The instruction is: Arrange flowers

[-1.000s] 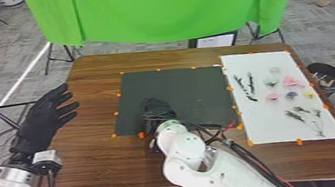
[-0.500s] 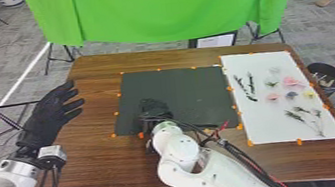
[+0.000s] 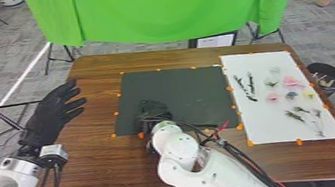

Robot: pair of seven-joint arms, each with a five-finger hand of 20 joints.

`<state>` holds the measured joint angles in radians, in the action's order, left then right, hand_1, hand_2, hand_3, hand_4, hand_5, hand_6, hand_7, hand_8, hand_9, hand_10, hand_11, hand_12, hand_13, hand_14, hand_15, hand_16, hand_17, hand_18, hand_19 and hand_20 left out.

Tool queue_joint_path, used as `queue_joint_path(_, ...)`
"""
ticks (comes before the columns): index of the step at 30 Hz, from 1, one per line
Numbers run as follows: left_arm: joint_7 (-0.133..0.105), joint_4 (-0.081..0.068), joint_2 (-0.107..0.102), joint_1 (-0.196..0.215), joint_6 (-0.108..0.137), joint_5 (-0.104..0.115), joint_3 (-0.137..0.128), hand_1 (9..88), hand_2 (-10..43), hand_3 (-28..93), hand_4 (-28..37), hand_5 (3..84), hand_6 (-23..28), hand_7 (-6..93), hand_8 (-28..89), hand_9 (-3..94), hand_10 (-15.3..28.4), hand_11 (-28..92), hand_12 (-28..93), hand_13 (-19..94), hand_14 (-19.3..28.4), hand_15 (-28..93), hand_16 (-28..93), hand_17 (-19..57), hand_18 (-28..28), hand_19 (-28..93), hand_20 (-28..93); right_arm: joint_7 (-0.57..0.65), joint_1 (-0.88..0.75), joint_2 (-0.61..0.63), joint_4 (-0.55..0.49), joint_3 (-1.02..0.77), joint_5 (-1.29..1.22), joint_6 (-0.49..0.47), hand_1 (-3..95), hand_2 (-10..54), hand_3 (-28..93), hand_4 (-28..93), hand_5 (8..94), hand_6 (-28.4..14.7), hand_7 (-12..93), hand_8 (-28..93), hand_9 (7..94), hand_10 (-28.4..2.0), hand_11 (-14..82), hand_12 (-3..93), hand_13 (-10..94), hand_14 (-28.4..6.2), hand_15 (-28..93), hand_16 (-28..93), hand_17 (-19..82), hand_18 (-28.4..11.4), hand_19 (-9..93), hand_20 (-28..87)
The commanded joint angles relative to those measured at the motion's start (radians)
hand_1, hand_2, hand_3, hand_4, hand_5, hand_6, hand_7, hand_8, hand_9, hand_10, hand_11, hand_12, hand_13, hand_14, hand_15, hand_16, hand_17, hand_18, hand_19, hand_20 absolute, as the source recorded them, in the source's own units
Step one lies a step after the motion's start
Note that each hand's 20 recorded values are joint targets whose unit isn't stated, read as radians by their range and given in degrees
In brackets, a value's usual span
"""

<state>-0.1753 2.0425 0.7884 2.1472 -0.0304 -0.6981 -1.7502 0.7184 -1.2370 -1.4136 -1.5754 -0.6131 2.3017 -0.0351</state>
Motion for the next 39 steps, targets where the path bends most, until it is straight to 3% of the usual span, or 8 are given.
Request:
queue_joint_path(1,0.002,0.006,0.011,0.031,-0.011,0.001,-0.010,27.5,-8.8,68,-26.0,24.6,2.8,21.0,-11,18.8,10.9,22,18,17,15.2,32,1,-9.8,22.2,39,10,-0.011,-0.033,-0.009,-0.004,-0.014,0.021,-0.064,27.6,-9.5,85,-16,72.6,0.4,53,25,82.6,-9.6,62.9,47.5,77,-9.2,86,42,47,-22.1,93,74)
queue_joint_path(3,-0.006,0.009,0.010,0.046,-0.012,0.003,-0.017,27.5,-8.8,68,-25.9,24.6,2.8,21.0,-11,18.8,10.9,22,18,17,15.2,32,1,-9.8,22.2,39,10,-0.004,-0.043,-0.011,-0.012,-0.027,0.002,-0.061,25.0,-9.5,86,-19,72.7,-0.1,52,23,82.4,-9.8,62.7,47.7,76,-9.3,86,42,47,-22.2,93,74)
queue_joint_path(6,-0.007,0.015,0.019,0.061,-0.009,0.000,-0.027,27.2,-9.0,69,-25.8,24.6,2.8,21.0,-11,18.8,10.9,22,18,17,15.2,32,1,-9.8,22.2,39,10,-0.016,-0.052,-0.007,-0.021,-0.042,0.021,-0.080,21.0,-9.5,86,-24,72.8,-0.8,56,-6,81.7,-10.2,62.5,47.6,76,-9.6,86,41,46,-22.3,93,74)
queue_joint_path(7,-0.011,0.015,0.019,0.062,-0.005,0.002,-0.026,27.1,-9.0,69,-25.8,24.5,2.8,21.1,-11,18.8,10.9,22,18,17,15.2,32,1,-9.8,22.2,39,10,-0.018,-0.050,-0.005,-0.025,-0.044,0.019,-0.078,20.6,-9.5,85,-25,72.7,-0.8,57,-8,81.5,-10.2,62.5,47.7,76,-9.6,86,41,46,-22.4,93,74)
queue_joint_path(26,-0.021,0.065,0.069,0.194,0.029,-0.009,-0.109,27.0,-8.7,69,-26.0,24.5,2.8,21.0,-11,18.9,11.0,21,18,17,15.3,32,1,-9.8,22.1,39,10,-0.057,-0.016,0.131,-0.231,-0.106,0.044,-0.177,13.0,-9.5,81,-28,69.5,-3.0,52,-11,77.2,-12.1,60.6,48.0,72,-10.7,85,41,42,-22.6,93,70)
queue_joint_path(29,-0.020,0.069,0.076,0.207,0.035,-0.007,-0.117,26.9,-8.6,69,-25.9,24.6,2.8,21.0,-11,18.9,10.9,21,18,17,15.3,32,1,-9.8,22.1,39,10,-0.064,-0.020,0.156,-0.266,-0.117,0.024,-0.151,13.3,-9.5,81,-28,67.8,-3.4,51,-10,73.9,-12.7,60.7,48.5,70,-11.6,85,41,40,-22.7,93,69)
queue_joint_path(35,-0.022,0.075,0.086,0.221,0.042,-0.007,-0.127,27.0,-8.4,69,-25.9,24.6,2.8,21.0,-11,18.9,11.0,21,18,17,15.3,32,1,-9.8,22.1,39,10,-0.170,-0.046,0.186,-0.298,-0.138,-0.005,-0.060,14.8,-9.5,82,-27,59.0,-5.8,50,-12,66.1,-13.1,60.2,46.9,63,-12.8,83,38,34,-22.1,93,61)
queue_joint_path(39,-0.015,0.072,0.095,0.213,0.042,-0.006,-0.119,27.0,-8.3,69,-25.9,24.5,2.8,20.9,-11,18.9,10.9,21,18,17,15.3,32,1,-9.8,22.1,39,10,-0.221,-0.059,0.186,-0.307,-0.145,0.000,-0.107,20.3,-9.5,88,-26,45.7,-5.1,54,-18,52.2,-13.7,61.5,45.2,52,-13.5,83,35,24,-22.0,85,55)
